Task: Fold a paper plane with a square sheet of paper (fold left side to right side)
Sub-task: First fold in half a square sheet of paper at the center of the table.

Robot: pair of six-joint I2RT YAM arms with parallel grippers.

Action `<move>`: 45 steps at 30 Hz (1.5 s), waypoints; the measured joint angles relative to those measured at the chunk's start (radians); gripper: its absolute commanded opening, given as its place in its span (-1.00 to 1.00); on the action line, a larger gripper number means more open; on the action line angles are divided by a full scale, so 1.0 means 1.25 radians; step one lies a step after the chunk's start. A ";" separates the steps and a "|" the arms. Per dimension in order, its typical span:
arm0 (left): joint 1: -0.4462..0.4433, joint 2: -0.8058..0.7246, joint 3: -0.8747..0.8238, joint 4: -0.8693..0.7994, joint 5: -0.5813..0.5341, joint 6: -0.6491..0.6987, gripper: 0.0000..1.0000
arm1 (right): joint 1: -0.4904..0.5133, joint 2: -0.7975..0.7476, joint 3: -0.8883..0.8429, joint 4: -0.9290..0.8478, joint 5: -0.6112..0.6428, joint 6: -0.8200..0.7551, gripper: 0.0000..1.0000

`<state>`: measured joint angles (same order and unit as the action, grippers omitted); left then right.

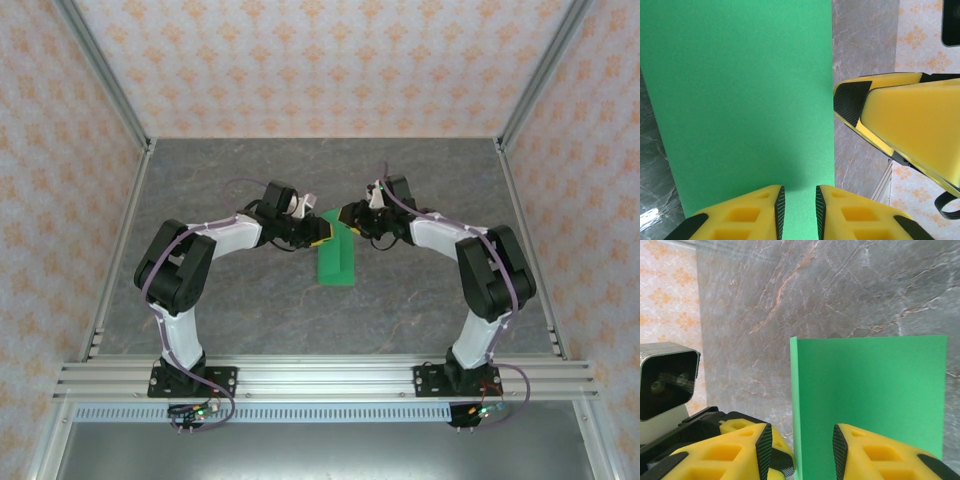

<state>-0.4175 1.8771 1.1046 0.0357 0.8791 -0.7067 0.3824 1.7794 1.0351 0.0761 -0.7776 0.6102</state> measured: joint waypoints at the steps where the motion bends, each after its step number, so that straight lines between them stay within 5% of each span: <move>1: 0.000 0.000 0.000 0.000 0.000 0.000 -0.48 | 0.002 0.006 0.000 0.010 -0.006 0.006 -0.21; 5: 0.000 0.000 0.000 0.000 0.000 0.000 -0.49 | 0.010 0.028 0.000 0.031 -0.023 0.020 -0.35; 9: 0.000 0.000 0.000 0.000 0.000 0.000 -0.48 | 0.014 0.036 0.000 0.029 -0.028 0.022 -0.77; 12: 0.000 0.000 0.000 -0.003 -0.004 0.004 -0.40 | 0.013 0.036 0.000 0.017 -0.024 0.013 -0.88; 20: 0.000 -0.016 0.001 -0.097 -0.093 0.052 0.07 | 0.013 0.036 0.009 -0.096 0.065 -0.054 -0.87; 45: -0.047 0.049 0.079 -0.190 -0.182 0.060 0.14 | 0.013 0.045 0.025 -0.172 0.150 -0.113 -0.79</move>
<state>-0.4763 1.9381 1.2037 -0.2024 0.6514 -0.6312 0.3992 1.8359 1.0664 -0.1390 -0.5907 0.4694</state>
